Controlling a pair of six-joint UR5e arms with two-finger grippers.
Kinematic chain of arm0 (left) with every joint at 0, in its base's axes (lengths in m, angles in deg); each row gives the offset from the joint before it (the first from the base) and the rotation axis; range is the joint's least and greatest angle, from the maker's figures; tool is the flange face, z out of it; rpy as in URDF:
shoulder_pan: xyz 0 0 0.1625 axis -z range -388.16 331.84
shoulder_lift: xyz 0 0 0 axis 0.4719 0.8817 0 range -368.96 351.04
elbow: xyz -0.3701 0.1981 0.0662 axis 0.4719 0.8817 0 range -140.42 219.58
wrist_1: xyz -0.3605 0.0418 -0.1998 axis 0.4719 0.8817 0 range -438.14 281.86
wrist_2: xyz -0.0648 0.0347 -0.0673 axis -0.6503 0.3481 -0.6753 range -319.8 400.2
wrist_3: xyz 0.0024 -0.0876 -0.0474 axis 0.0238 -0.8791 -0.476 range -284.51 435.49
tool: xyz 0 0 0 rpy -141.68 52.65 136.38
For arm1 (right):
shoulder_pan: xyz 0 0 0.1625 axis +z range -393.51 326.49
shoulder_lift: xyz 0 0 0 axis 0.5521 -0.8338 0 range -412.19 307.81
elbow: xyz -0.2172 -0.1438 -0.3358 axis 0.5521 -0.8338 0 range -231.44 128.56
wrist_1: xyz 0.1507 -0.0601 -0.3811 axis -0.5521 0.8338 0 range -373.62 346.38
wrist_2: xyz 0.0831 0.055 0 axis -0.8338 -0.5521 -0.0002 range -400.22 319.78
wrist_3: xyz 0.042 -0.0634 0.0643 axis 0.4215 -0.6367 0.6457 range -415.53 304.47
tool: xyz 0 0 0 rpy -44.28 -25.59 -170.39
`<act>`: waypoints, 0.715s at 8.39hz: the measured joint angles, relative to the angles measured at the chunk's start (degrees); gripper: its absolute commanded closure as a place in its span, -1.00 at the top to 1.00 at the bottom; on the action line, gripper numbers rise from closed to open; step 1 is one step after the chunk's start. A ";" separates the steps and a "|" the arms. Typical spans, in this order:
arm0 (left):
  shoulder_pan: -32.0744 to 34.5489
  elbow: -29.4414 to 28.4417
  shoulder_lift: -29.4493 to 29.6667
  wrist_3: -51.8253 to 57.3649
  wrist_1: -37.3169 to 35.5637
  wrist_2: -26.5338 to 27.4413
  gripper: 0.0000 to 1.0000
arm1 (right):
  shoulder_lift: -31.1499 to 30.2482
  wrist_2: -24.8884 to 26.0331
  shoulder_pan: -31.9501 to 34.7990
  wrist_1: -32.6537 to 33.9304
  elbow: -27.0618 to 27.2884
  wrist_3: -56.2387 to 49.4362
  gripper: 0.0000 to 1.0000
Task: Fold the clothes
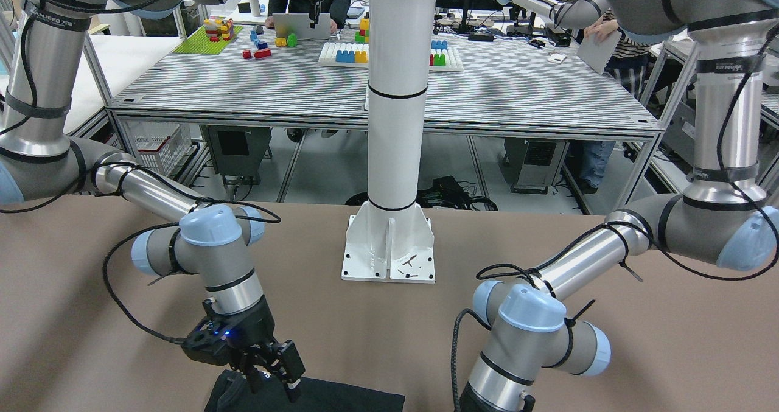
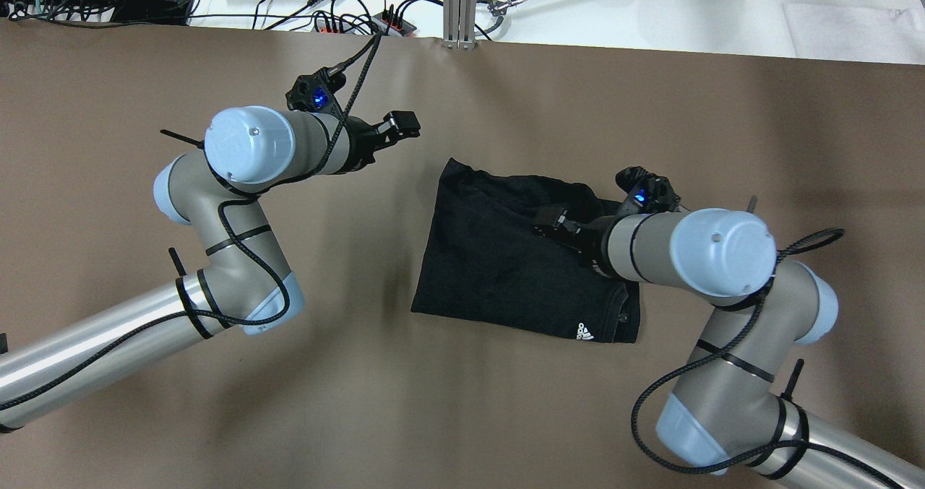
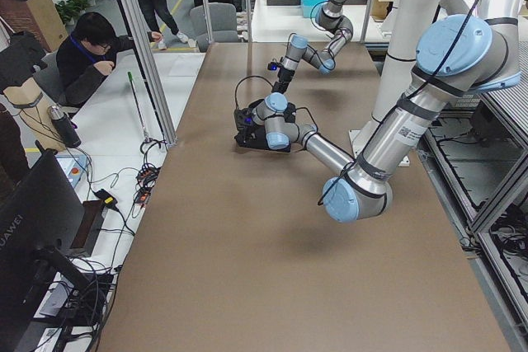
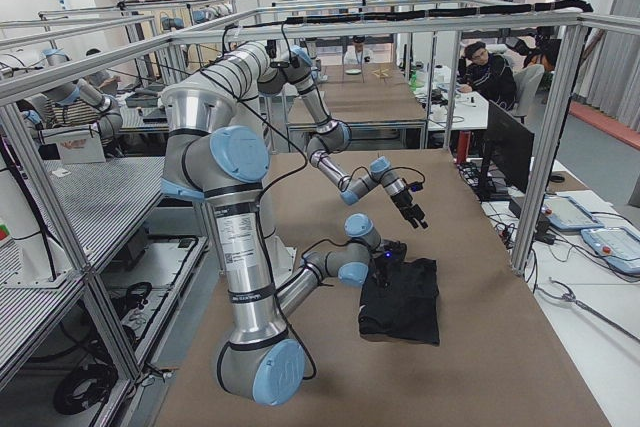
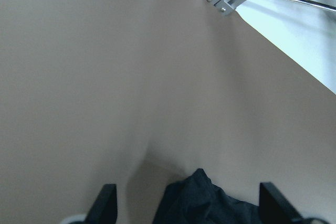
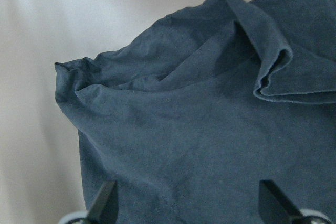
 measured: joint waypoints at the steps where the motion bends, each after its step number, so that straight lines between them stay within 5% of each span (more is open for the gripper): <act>1: 1.53 0.11 -1.08 1.46 0.20 -1.92 0.89 | 3.07 2.30 -1.66 4.46 -0.78 -1.22 0.89; 6: 6.02 0.18 -2.86 4.56 0.80 -7.56 0.89 | 8.19 11.08 -3.13 6.16 -12.50 -13.78 0.89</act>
